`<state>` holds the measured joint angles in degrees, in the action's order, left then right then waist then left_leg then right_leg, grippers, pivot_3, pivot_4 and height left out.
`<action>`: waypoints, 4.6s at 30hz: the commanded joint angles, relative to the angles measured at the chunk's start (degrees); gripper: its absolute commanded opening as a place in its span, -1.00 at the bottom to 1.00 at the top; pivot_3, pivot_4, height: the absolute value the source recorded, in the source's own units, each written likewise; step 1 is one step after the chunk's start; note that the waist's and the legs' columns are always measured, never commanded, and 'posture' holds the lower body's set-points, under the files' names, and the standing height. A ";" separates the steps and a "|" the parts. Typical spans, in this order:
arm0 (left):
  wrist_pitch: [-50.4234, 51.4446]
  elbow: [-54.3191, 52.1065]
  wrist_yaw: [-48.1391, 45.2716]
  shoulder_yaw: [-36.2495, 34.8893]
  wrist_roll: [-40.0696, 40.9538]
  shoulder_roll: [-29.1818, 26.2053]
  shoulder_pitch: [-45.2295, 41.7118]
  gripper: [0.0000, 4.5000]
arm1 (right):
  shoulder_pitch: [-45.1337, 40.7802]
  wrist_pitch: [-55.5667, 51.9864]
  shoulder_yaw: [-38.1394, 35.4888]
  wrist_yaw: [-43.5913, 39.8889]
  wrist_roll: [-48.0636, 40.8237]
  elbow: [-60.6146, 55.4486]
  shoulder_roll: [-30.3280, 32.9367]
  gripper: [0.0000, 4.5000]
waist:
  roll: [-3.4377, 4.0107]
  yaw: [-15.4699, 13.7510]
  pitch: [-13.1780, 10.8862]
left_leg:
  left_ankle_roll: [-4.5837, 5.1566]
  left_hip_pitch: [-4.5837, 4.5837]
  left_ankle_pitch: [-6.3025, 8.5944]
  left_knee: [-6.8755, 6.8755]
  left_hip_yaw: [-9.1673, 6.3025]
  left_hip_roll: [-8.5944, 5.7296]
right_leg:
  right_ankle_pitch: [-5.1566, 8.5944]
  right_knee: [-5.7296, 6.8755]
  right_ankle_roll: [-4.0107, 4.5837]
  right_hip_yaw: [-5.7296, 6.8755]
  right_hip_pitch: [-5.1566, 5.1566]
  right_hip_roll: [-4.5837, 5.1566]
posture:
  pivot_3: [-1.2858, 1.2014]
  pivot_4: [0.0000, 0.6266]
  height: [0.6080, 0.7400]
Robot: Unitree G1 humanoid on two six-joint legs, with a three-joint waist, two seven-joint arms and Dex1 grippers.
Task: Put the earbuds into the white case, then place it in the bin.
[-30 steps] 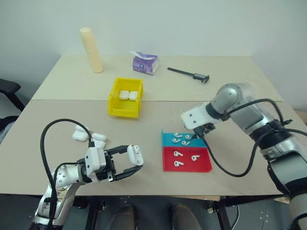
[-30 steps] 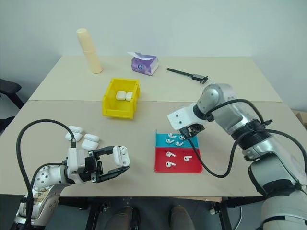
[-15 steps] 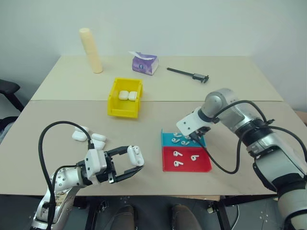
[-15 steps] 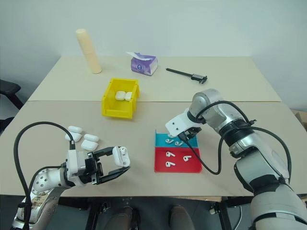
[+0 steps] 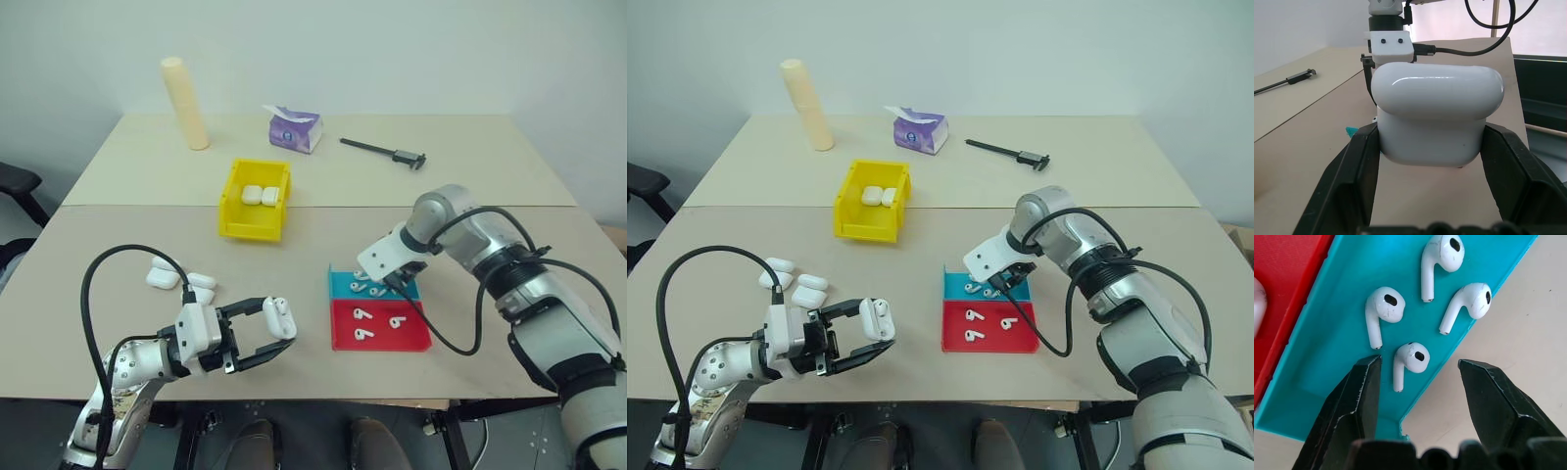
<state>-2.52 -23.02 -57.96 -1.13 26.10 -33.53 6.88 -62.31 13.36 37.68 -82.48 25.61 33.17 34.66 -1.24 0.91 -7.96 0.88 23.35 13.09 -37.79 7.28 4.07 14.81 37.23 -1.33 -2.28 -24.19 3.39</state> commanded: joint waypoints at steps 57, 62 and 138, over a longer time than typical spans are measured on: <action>-2.02 -0.11 0.36 0.75 -2.42 0.25 -0.38 0.23 | 2.52 1.00 -1.72 -0.90 0.63 -3.53 1.03 -0.34 | 0.00 0.02 0.00 | 0.00 -0.09 0.00 0.00 0.02 0.01 | -0.01 0.03 0.01 -0.01 0.06 -0.01 | 0.03 -0.52 1.00; -2.34 0.00 0.31 0.77 -2.51 0.30 -0.27 0.23 | 2.62 0.98 -1.88 -0.66 0.60 -3.26 0.87 -0.34 | 0.00 0.03 0.00 | 0.00 -0.09 0.00 0.00 0.02 0.01 | -0.01 0.03 0.01 -0.01 0.06 -0.01 | 0.03 -0.52 1.00; 14.37 2.96 -2.52 5.32 11.21 7.96 -30.59 0.23 | 32.73 -82.71 -65.85 45.48 -98.07 -72.11 -16.00 -0.51 | -0.01 0.15 0.02 | 0.00 0.09 -0.01 -0.02 -0.66 -0.09 | -0.04 -0.03 -0.11 0.02 0.15 -0.06 | 0.03 -0.52 1.00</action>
<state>11.59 -18.18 -60.46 5.10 36.20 -25.55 -23.06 -29.83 -72.64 -29.56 -37.65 -71.03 -38.66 17.72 -1.25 1.05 -7.94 0.87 23.44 13.08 -37.81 6.62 3.98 14.77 37.21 -1.44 -2.25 -24.03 3.33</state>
